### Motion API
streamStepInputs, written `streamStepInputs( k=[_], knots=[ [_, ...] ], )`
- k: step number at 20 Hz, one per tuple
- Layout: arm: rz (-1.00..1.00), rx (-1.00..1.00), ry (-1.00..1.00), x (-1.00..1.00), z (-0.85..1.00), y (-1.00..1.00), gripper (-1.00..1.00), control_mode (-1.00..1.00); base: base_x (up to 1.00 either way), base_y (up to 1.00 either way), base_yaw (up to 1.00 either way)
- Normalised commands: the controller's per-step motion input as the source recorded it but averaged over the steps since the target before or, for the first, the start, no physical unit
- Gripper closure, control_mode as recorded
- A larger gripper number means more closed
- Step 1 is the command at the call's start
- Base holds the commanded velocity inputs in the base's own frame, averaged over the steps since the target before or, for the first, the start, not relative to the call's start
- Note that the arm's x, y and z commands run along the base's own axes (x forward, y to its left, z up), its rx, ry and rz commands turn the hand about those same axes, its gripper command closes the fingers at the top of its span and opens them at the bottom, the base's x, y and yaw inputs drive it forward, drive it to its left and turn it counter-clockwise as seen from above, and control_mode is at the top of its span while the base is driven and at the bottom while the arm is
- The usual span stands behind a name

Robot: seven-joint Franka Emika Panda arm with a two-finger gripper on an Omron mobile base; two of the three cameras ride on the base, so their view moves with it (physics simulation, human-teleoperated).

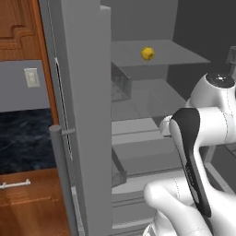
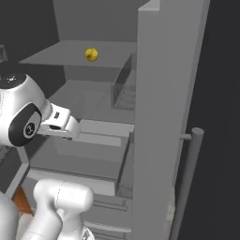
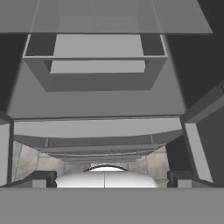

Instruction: Retrieve a lemon from the fridge and place it on the cutting board with the fish.

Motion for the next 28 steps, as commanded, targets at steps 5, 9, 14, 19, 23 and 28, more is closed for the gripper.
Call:
streamStepInputs(
  k=[5,9,14,19,23,28],
  knots=[
    [0.00,0.00,0.00,0.00,0.00,0.00,-1.00,1.00,-0.14,-0.70,-0.04],
    [0.00,0.00,0.00,0.00,0.00,0.00,-1.00,1.00,-0.14,-0.19,-0.04],
    [0.00,0.00,0.00,0.00,0.00,0.00,-1.00,1.00,0.13,0.30,0.00],
    [0.00,0.00,0.00,0.00,0.00,0.00,-1.00,1.00,0.26,0.28,0.03],
    [0.00,0.00,0.00,0.00,0.00,0.00,-1.00,1.00,0.82,-0.07,0.08],
    [0.00,0.00,0.00,0.00,0.00,0.00,-1.00,1.00,0.90,-0.33,0.09]
  ],
)
